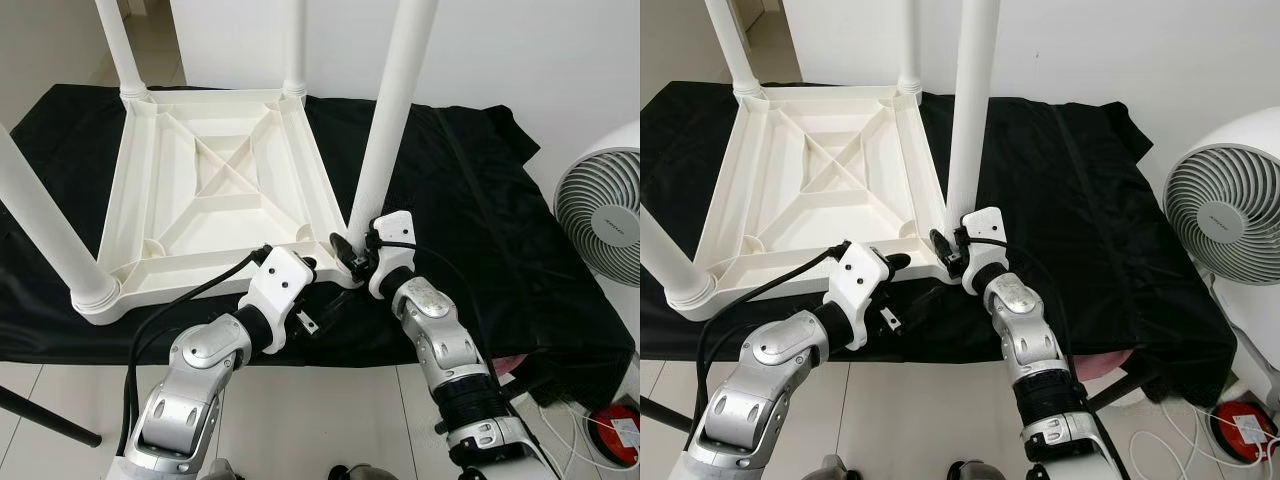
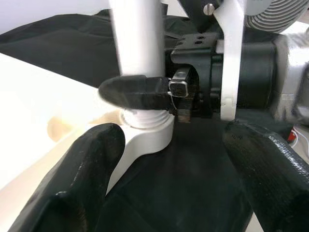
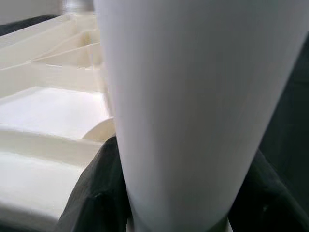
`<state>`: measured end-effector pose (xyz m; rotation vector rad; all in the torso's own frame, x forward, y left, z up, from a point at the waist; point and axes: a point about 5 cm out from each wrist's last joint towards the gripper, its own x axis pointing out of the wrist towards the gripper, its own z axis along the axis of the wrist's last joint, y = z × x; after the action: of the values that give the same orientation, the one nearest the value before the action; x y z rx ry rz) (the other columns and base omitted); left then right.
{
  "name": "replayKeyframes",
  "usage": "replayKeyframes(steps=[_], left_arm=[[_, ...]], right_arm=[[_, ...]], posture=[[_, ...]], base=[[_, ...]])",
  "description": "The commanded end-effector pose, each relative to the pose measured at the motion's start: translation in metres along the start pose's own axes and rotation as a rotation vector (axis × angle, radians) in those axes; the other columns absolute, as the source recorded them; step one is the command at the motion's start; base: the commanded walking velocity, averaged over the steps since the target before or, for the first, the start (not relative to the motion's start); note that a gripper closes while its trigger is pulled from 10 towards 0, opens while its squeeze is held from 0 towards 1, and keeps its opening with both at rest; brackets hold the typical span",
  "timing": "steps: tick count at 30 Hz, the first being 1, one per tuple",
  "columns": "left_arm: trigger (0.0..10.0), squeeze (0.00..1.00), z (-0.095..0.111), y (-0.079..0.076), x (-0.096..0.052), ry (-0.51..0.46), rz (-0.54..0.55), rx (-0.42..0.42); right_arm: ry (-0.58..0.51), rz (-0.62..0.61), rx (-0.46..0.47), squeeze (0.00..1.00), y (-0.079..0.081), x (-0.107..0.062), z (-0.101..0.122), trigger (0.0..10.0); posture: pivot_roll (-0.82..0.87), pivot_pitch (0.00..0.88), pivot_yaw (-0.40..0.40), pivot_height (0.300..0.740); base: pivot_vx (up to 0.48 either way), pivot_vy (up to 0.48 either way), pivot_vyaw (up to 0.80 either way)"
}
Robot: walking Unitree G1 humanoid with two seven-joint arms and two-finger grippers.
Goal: Building children table
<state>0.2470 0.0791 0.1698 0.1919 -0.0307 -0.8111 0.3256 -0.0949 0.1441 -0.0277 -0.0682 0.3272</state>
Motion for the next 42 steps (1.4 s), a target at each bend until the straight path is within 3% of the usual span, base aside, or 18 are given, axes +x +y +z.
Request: replayKeyframes(steps=[1,3,5,11,12,16,18,19,25,29,34,37,42], left_arm=[[10.0,0.0,-0.003,-0.001,0.002,0.009,0.041,-0.018],[10.0,0.0,-0.003,-0.001,0.003,0.008,0.043,-0.019],[10.0,0.0,-0.004,-0.001,0.002,0.009,0.049,-0.024],[10.0,0.0,-0.004,-0.003,0.002,0.011,0.046,-0.028],[10.0,0.0,-0.004,-0.003,0.002,0.011,0.045,-0.029],[10.0,0.0,-0.005,-0.004,0.002,0.012,0.043,-0.031],[10.0,0.0,-0.004,-0.003,0.002,0.011,0.042,-0.027],[10.0,0.0,-0.004,-0.003,0.002,0.011,0.042,-0.026],[10.0,0.0,-0.004,-0.004,0.003,0.009,0.031,-0.02],[10.0,0.0,-0.005,-0.005,0.003,0.014,0.022,-0.017],[10.0,0.0,-0.005,-0.005,0.003,0.015,0.02,-0.016],[10.0,0.0,-0.006,-0.003,0.003,0.02,0.027,-0.004],[10.0,0.0,-0.005,-0.002,0.003,0.02,0.031,0.0]], right_arm=[[0.07,-0.213,0.024,0.0,-0.002,-0.012,-0.014,10.0],[0.074,-0.203,0.027,0.0,0.004,-0.012,-0.014,10.0],[0.06,-0.117,0.053,0.0,0.02,-0.011,-0.01,10.0],[0.055,-0.123,0.046,0.05,0.015,-0.011,-0.003,10.0],[0.045,-0.121,0.044,1.0,0.011,-0.01,-0.002,10.0],[0.031,-0.119,0.042,1.0,0.006,-0.01,0.001,10.0],[0.018,-0.074,0.005,0.99,-0.006,-0.007,0.007,10.0],[0.017,-0.064,0.001,0.03,-0.008,-0.007,0.009,10.0],[0.012,0.098,-0.037,0.0,-0.017,-0.002,0.014,10.0],[0.009,0.256,-0.11,0.0,-0.022,0.001,0.016,10.0],[0.011,0.321,-0.137,0.0,-0.023,0.002,0.015,10.0],[0.043,0.43,-0.253,0.0,-0.03,0.008,0.01,10.0],[0.063,0.481,-0.253,0.0,-0.036,0.011,0.011,10.0]], posture=[[-0.03,0.08,-0.031,0.74],[-0.03,0.087,-0.033,0.74],[-0.03,0.087,-0.033,0.74],[-0.03,0.092,-0.034,0.74],[-0.03,0.089,-0.038,0.74],[-0.03,0.089,-0.038,0.74],[-0.03,0.08,-0.04,0.74],[-0.03,0.08,-0.04,0.74],[-0.03,0.064,-0.038,0.74],[-0.03,0.058,-0.034,0.74],[-0.03,0.054,-0.031,0.74],[-0.03,0.054,-0.033,0.74],[-0.02,0.043,-0.035,0.74]], base=[[0.0,0.0,0.0],[0.0,0.0,0.0],[0.0,0.0,0.0],[0.0,0.0,0.0],[0.0,0.0,0.0],[0.0,0.0,0.0],[0.0,0.0,0.0],[0.0,0.0,0.0],[0.0,0.0,0.0],[0.0,0.0,0.0],[0.0,0.0,0.0],[0.0,0.0,0.0],[0.0,0.0,0.0]])
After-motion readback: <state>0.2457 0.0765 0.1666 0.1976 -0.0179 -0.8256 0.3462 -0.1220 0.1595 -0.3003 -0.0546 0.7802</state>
